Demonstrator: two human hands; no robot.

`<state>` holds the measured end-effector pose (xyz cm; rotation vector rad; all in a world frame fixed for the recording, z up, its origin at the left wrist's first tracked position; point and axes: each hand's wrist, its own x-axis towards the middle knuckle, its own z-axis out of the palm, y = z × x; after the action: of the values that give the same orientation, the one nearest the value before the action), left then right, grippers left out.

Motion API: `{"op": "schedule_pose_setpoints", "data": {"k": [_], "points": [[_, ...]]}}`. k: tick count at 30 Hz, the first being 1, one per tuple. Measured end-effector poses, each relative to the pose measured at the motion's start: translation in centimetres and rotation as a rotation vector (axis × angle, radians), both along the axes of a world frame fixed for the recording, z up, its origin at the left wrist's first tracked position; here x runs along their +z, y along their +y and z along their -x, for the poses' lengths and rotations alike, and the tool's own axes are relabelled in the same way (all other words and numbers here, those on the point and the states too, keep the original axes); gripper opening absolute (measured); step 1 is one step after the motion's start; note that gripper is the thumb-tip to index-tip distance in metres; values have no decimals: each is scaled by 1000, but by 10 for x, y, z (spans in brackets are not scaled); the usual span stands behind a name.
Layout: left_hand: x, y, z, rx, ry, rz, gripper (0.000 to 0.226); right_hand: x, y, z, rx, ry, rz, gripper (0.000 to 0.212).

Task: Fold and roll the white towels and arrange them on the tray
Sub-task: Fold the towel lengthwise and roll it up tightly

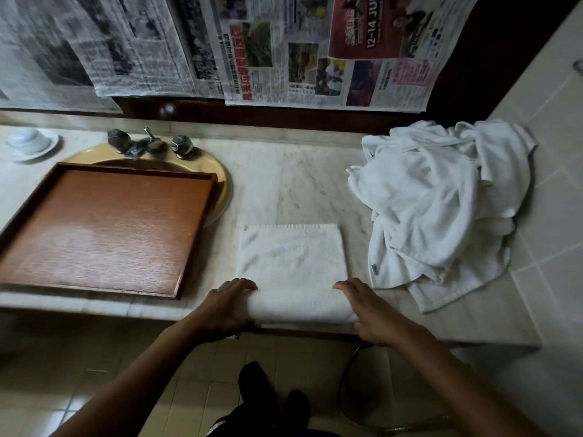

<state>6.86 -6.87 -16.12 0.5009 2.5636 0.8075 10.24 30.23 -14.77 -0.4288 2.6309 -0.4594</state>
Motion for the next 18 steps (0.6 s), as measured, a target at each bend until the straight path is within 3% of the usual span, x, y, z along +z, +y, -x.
{"op": "schedule_pose_setpoints", "data": {"k": [7, 10, 13, 15, 18], "points": [[0, -12, -9, 173, -84, -116, 80, 11, 0, -1, -75, -87, 55, 91], [1, -8, -9, 196, -120, -105, 82, 14, -12, -4, -128, 91, -26, 88], [2, -7, -6, 209, -139, -99, 81, 11, -40, -18, -145, 378, 60, 72], [4, -6, -3, 215, -145, -84, 82, 0, -62, -32, -68, 440, 32, 64], [4, -3, 1, 243, -171, -81, 86, -16, -76, -39, -20, 434, -99, 78]]}}
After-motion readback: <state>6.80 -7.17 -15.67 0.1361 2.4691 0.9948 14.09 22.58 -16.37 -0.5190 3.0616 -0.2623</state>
